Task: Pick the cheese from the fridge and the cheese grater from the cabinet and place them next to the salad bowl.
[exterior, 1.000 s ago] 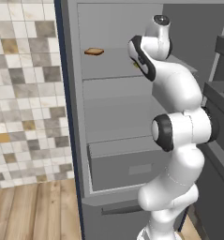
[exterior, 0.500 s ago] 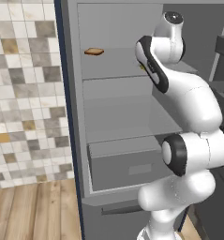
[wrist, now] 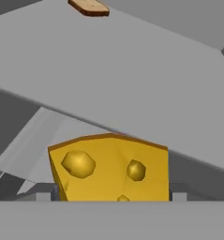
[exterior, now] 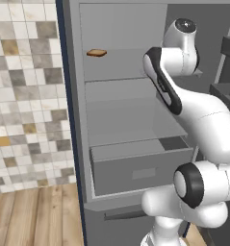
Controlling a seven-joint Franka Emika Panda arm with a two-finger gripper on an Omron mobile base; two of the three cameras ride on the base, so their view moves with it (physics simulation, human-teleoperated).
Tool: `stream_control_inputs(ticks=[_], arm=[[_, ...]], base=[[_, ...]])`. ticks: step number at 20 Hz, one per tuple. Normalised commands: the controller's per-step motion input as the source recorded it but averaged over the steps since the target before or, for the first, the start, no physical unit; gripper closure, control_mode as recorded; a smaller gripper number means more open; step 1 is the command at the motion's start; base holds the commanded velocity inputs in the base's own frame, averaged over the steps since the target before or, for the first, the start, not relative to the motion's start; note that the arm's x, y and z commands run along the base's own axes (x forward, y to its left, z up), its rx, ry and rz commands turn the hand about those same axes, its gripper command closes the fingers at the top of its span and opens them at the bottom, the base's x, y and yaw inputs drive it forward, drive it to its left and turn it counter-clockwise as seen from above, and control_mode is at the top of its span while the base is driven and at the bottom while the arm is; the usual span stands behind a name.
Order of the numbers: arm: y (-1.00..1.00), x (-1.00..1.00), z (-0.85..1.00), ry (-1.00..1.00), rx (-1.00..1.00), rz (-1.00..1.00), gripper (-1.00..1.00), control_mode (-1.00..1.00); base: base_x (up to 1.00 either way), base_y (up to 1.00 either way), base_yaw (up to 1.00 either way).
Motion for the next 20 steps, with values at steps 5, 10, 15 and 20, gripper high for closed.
stream_control_inputs(ticks=[5, 10, 15, 20], arm=[[0.0, -0.1, -0.1, 0.03, 0.07, -0.26, 1.0, -1.0], [0.0, 0.02, -0.19, 0.0, 0.22, -0.27, 1.0, -1.0], [0.0, -0.12, -0.05, -0.01, 0.24, 0.0, 1.0, -1.0], [0.0, -0.56, 0.0, 0.0, 0.07, 0.05, 1.0, -1.0]], base=[[0.0, 0.0, 0.0], [0.0, 0.0, 0.0], [0.0, 0.0, 0.0], [0.0, 0.0, 0.0]])
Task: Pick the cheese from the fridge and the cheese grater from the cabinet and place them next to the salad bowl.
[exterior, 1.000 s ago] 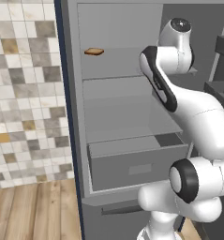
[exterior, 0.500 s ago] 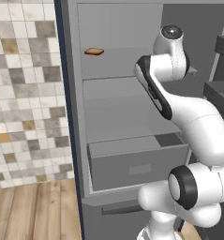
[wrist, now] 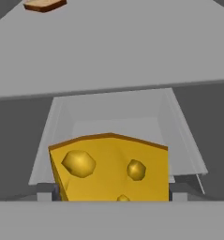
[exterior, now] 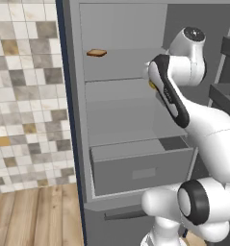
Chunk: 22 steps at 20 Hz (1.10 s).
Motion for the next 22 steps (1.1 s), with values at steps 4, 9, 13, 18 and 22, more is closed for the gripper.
stream_control_inputs(ticks=[4, 9, 13, 18, 22], arm=[[0.02, -0.63, 0.0, 0.0, 0.0, 0.0, 1.0, -1.0], [0.09, -0.6, -0.1, 0.07, 0.0, 0.0, 1.0, -1.0], [0.12, -0.67, -0.09, 0.05, 0.0, 0.0, 1.0, -1.0], [0.05, -0.71, 0.0, 0.0, 0.0, 0.0, 1.0, -1.0], [0.05, -0.53, 0.0, 0.0, 0.0, 0.0, 1.0, -1.0]], base=[[0.0, 0.0, 0.0], [0.0, 0.0, 0.0], [0.0, 0.0, 0.0], [0.0, 0.0, 0.0], [0.0, 0.0, 0.0]])
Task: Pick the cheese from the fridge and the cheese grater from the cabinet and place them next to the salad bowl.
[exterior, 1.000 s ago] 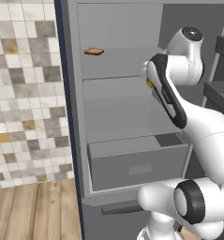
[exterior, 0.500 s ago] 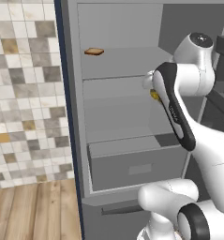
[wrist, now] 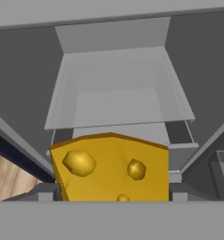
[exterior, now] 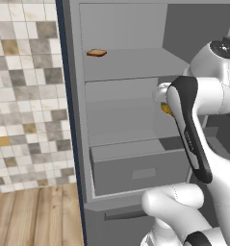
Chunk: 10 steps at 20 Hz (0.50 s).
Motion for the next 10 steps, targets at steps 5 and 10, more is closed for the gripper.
stream_control_inputs(ticks=[5, 10], arm=[[0.01, -0.17, 0.0, 0.0, 0.0, 0.0, 1.0, -1.0], [0.0, 0.0, 0.0, 0.0, 0.0, 0.0, 1.0, -1.0]], base=[[0.0, 0.0, 0.0], [0.0, 0.0, 0.0]])
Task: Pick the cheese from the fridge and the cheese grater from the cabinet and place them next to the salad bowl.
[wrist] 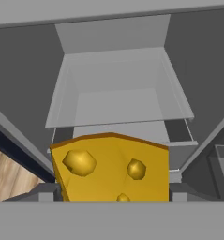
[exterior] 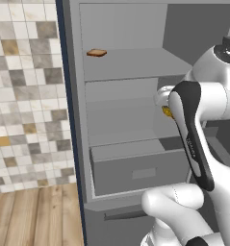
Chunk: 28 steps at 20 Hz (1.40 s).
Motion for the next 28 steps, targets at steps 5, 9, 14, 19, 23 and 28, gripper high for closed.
stream_control_inputs(ticks=[5, 9, 14, 19, 23, 28], arm=[[0.0, 0.0, 0.0, 0.0, 0.0, 0.0, 1.0, -1.0], [0.0, 0.0, 0.0, 0.0, 0.0, 0.0, 1.0, 1.0], [0.0, 0.0, 0.0, 0.0, 0.0, 0.0, 1.0, 1.0], [0.0, 0.0, 0.0, 0.0, 0.0, 0.0, 1.0, 1.0], [0.0, 0.0, 0.0, 0.0, 0.0, 0.0, 1.0, 1.0], [0.0, 0.0, 0.0, 0.0, 0.0, 0.0, 1.0, 1.0]], base=[[0.0, 0.0, 0.0], [-0.04, 0.0, 0.0], [-0.92, 0.01, 0.0], [-0.95, 0.2, 0.0], [-0.92, 0.35, 0.0], [-0.85, 0.47, 0.0]])
